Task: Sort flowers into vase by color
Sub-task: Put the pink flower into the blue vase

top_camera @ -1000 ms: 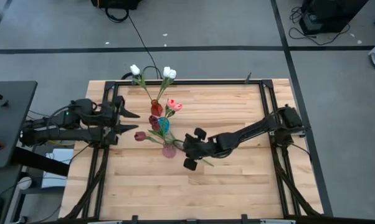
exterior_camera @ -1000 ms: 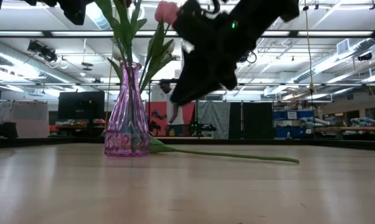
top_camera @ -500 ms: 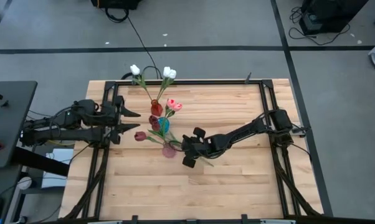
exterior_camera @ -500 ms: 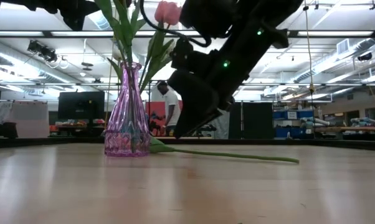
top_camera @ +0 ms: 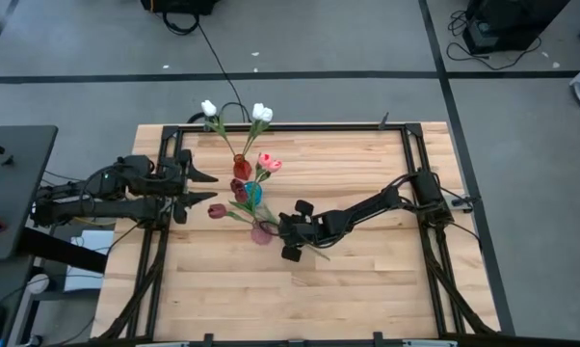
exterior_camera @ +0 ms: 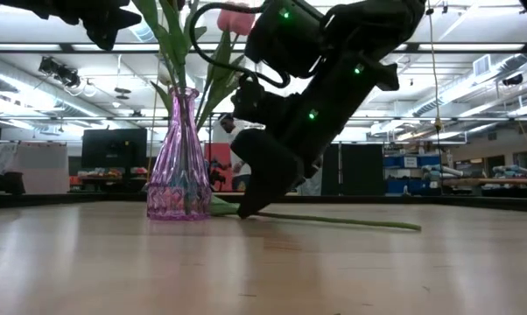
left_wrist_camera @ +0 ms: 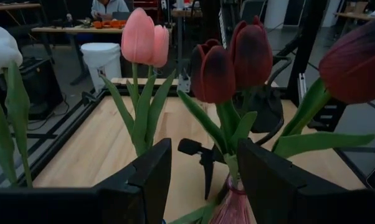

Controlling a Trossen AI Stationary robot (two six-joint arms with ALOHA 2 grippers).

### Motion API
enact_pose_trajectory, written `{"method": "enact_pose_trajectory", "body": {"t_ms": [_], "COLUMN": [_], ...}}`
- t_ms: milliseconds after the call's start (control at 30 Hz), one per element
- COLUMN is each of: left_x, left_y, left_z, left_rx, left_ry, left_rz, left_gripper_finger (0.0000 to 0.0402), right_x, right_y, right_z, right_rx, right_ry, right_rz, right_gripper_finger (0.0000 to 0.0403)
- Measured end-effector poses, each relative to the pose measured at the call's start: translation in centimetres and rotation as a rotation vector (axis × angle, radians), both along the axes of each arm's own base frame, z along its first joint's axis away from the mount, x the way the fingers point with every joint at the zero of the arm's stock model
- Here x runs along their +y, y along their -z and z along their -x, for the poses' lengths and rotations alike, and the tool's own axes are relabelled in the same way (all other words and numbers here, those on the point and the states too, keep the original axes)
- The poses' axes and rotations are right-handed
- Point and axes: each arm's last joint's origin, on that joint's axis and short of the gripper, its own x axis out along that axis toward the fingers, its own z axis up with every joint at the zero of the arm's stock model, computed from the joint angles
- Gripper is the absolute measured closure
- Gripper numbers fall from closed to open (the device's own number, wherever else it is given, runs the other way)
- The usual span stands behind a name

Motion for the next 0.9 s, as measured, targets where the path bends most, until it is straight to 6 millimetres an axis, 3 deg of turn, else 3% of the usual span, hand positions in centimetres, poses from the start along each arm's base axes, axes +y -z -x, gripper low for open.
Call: {"method": "enact_pose_trajectory", "body": {"t_ms": [200, 400, 567, 667, 900], "left_x": [0.0, -0.1, -0.2, -0.1, 0.0], "left_y": [-0.1, -0.5, 2.3, 3.9, 5.3], "left_z": [0.0, 0.5, 0.1, -0.2, -0.5], "left_rx": [-0.006, -0.103, -0.152, -0.147, -0.117], "left_ry": [0.001, 0.02, 0.034, 0.015, -0.016], "left_rz": [-0.005, -0.063, -0.044, -0.034, -0.03], "left_gripper_finger": [0.0214, 0.0214, 0.0214, 0.0214, 0.0214], "right_x": [0.0, -0.1, -0.6, -0.9, -1.4], "right_y": [0.1, 0.2, -0.3, -1.3, -6.7], "right_z": [0.3, 0.5, 0.7, 1.4, 3.8], "right_rx": [0.038, 0.058, 0.067, 0.103, 0.098], "right_ry": [-0.001, 0.001, 0.016, 0.038, 0.112], "right_rz": [0.01, 0.021, 0.016, 0.018, 0.031], "right_gripper_finger": [0.0318, 0.039, 0.0391, 0.0397, 0.0399]}}
